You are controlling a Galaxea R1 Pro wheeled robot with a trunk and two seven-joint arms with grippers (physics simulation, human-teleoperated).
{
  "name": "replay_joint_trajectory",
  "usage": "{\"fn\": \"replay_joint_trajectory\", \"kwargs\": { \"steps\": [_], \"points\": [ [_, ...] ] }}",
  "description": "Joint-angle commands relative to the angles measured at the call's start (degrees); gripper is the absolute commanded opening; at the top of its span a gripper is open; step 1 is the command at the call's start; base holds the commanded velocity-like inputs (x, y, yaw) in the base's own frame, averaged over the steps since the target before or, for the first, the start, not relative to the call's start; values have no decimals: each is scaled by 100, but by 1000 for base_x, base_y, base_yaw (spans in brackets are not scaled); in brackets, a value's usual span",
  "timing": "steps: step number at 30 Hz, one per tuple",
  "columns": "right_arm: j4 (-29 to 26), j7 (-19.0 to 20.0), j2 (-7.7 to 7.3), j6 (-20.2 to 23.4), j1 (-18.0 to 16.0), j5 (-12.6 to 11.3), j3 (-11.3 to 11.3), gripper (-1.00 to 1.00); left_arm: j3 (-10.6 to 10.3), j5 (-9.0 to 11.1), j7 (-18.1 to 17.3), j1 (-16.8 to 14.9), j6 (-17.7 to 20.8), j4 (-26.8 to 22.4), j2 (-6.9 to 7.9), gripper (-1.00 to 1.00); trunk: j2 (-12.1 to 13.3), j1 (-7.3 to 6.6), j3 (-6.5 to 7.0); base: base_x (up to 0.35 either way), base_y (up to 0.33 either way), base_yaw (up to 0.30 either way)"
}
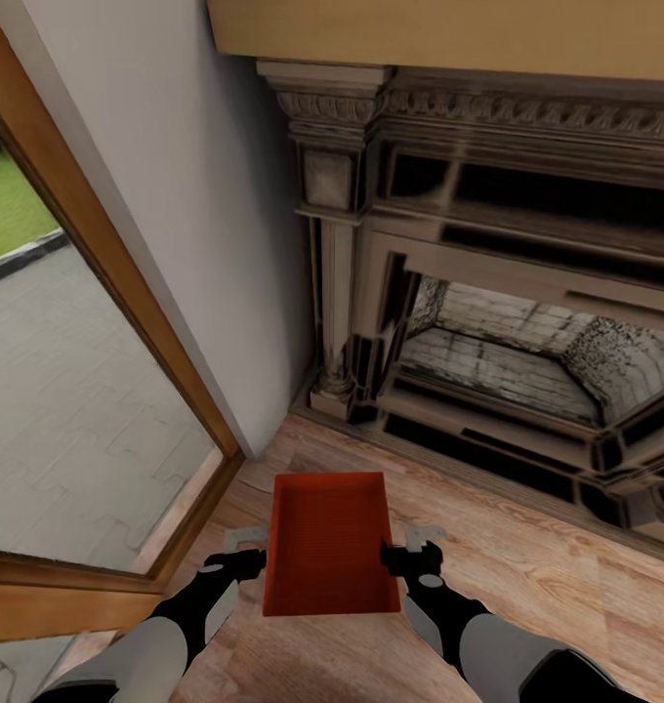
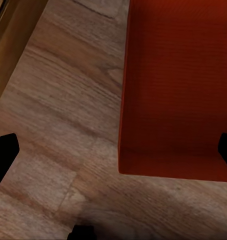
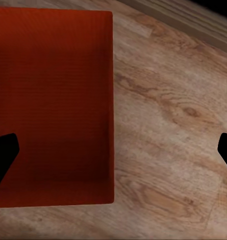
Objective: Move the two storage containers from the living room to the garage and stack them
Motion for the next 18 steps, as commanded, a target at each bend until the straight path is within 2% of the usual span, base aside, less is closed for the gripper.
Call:
{"fn": "replay_joint_trajectory", "kwargs": {
  "steps": [1,18],
  "points": [
    [23,-19,-5,-20,-4,-55,50,100,29,11,6,0,32,-13,-5,100,-44,23,-22,0,0,0],
    [82,119,-54,-20,-4,-57,44,100,29,19,8,0,32,-13,-8,100,-726,396,-327,0,0,0]
  ]
}}
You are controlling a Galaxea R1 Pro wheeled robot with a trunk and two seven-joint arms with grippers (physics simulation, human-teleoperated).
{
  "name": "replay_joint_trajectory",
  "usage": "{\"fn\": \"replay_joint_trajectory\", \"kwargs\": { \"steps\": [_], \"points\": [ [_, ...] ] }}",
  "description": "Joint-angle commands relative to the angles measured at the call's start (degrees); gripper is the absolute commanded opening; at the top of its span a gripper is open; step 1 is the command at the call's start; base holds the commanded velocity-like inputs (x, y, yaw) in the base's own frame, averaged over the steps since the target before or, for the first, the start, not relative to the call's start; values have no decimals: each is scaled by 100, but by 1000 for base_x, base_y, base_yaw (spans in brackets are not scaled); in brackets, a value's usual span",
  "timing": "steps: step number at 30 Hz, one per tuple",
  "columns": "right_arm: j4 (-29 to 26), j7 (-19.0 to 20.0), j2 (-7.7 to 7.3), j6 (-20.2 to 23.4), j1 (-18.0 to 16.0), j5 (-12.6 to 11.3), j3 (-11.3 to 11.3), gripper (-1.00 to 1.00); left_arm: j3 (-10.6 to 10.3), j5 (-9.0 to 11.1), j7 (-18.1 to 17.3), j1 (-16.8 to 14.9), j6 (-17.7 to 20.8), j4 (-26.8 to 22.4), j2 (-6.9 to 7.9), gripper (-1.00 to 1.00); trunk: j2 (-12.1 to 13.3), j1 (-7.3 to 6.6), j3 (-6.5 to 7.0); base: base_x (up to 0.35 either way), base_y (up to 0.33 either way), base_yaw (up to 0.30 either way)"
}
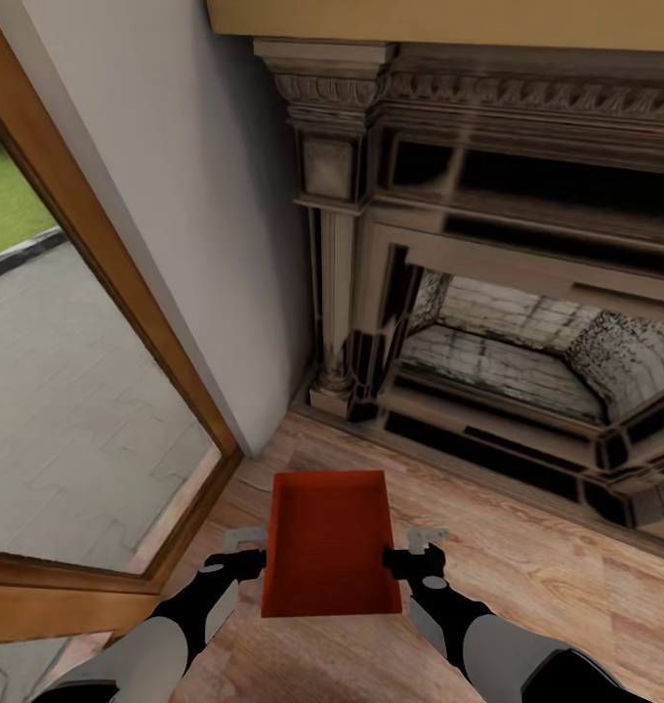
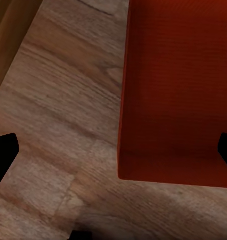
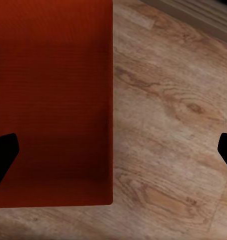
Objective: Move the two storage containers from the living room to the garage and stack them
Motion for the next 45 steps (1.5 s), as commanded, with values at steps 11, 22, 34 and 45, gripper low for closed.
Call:
{"fn": "replay_joint_trajectory", "kwargs": {
  "steps": [11,22,34,45],
  "points": [
    [19,128,34,-19,4,-53,54,100,33,13,5,0,32,-5,6,100,-445,242,-202,0,0,0],
    [22,285,25,-19,5,-53,52,100,30,4,4,0,32,-5,0,100,-886,484,-399,0,0,0],
    [124,319,48,-28,31,-45,50,100,32,13,4,0,32,-4,6,100,-1367,747,-614,0,0,0],
    [128,320,22,-30,32,-52,47,100,30,19,4,0,32,-4,4,100,-1809,989,-812,0,0,0]
  ]
}}
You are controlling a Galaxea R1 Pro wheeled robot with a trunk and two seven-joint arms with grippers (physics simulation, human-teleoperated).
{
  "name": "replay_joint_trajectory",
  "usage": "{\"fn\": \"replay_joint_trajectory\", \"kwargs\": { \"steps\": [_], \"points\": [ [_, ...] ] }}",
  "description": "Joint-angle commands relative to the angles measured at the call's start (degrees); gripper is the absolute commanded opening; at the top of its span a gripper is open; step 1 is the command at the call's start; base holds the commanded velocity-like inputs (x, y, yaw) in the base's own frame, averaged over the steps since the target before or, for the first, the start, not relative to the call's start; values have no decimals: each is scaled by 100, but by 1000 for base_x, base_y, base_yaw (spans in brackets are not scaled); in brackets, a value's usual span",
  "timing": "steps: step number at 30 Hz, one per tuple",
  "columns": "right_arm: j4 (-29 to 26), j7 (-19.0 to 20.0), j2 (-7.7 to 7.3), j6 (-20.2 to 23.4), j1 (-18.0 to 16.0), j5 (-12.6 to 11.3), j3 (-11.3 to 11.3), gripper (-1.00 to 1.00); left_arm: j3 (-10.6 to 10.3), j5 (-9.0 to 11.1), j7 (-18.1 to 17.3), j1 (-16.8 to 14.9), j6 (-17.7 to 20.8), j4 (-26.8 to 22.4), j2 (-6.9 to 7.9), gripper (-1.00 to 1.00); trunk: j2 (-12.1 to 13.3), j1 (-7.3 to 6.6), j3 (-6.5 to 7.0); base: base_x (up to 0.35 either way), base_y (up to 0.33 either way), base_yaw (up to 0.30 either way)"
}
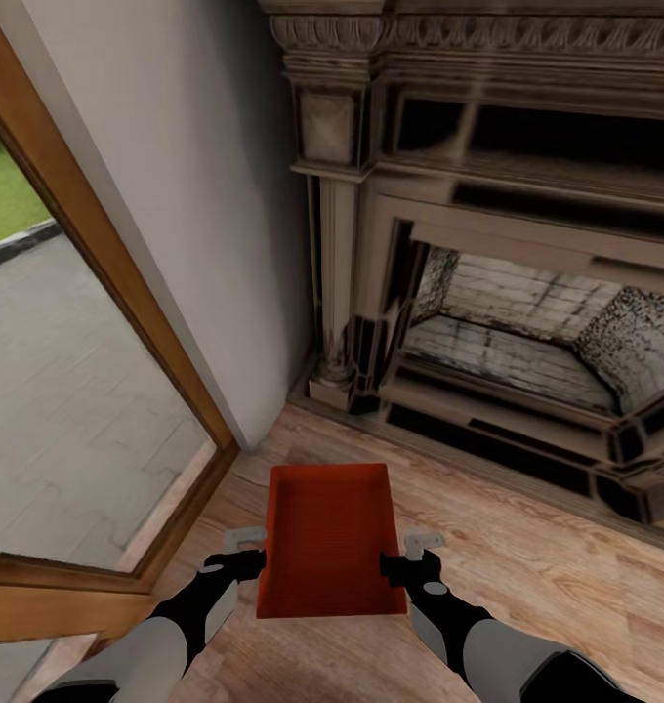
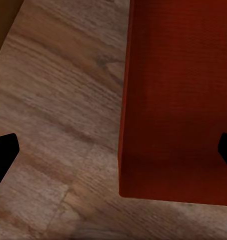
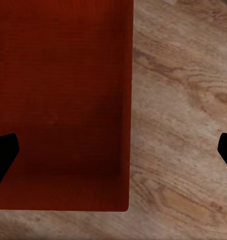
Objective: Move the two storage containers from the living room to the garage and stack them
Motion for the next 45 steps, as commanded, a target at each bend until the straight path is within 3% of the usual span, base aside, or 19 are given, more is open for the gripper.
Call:
{"fn": "replay_joint_trajectory", "kwargs": {
  "steps": [1,22,45],
  "points": [
    [4,-19,0,-17,-3,-50,50,100,29,14,6,1,32,-13,-5,100,-43,22,-22,0,0,0],
    [6,-11,-2,-36,-3,-51,49,100,14,-79,6,1,24,120,-9,100,-885,483,-399,0,0,0],
    [5,-18,11,-137,-3,-51,45,100,18,-33,6,1,23,128,-9,100,-1808,989,-812,0,0,0]
  ]
}}
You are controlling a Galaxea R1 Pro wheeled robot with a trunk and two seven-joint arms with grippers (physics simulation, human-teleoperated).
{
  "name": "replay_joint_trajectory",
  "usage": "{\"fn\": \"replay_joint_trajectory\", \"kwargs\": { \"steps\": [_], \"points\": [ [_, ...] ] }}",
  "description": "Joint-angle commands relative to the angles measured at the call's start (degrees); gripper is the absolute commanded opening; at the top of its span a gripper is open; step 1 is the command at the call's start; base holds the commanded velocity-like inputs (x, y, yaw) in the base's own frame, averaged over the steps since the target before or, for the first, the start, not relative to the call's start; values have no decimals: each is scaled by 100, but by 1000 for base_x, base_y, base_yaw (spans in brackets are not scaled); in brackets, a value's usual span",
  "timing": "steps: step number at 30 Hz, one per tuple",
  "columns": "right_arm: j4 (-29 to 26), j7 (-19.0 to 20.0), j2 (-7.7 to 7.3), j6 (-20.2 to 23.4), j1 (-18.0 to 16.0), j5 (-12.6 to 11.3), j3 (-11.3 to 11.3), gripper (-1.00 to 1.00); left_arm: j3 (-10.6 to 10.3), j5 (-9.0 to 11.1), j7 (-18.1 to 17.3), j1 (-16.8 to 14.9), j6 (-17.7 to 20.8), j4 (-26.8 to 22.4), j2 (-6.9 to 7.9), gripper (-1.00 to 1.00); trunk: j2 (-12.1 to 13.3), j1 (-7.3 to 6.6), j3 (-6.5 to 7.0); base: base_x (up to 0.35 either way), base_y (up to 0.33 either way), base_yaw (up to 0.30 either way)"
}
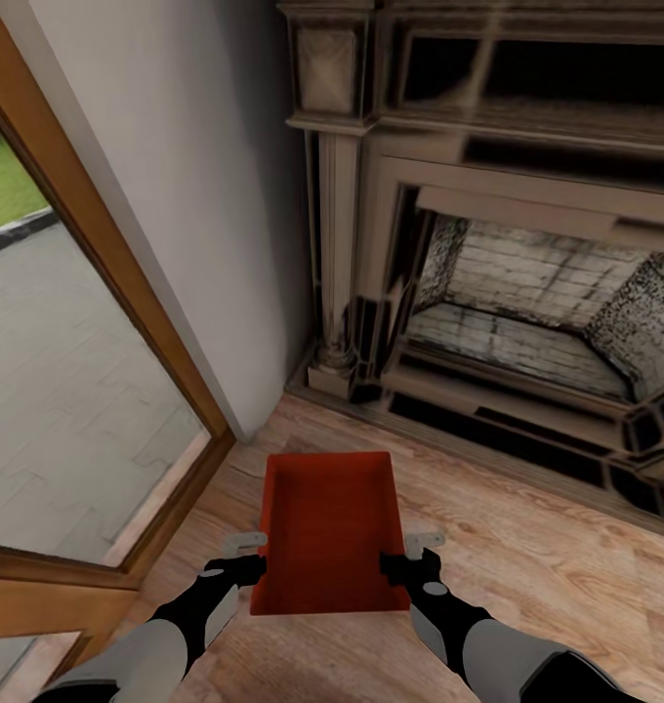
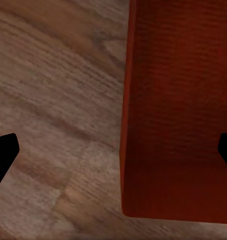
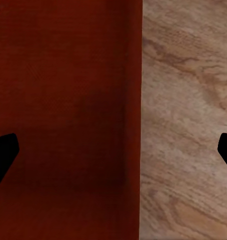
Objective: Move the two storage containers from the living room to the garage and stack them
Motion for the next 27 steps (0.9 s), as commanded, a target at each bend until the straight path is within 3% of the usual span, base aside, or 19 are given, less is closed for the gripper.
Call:
{"fn": "replay_joint_trajectory", "kwargs": {
  "steps": [1,22,27],
  "points": [
    [5,-20,3,-18,-3,-48,48,100,28,10,8,1,32,-13,-4,100,-43,22,-22,0,0,0],
    [12,-20,-27,-186,-3,-48,46,100,29,19,8,-1,32,-34,0,100,-885,483,-399,0,0,0],
    [12,-20,-35,-186,-3,-48,46,100,30,28,8,0,32,-66,-3,100,-885,483,-399,0,0,0]
  ]
}}
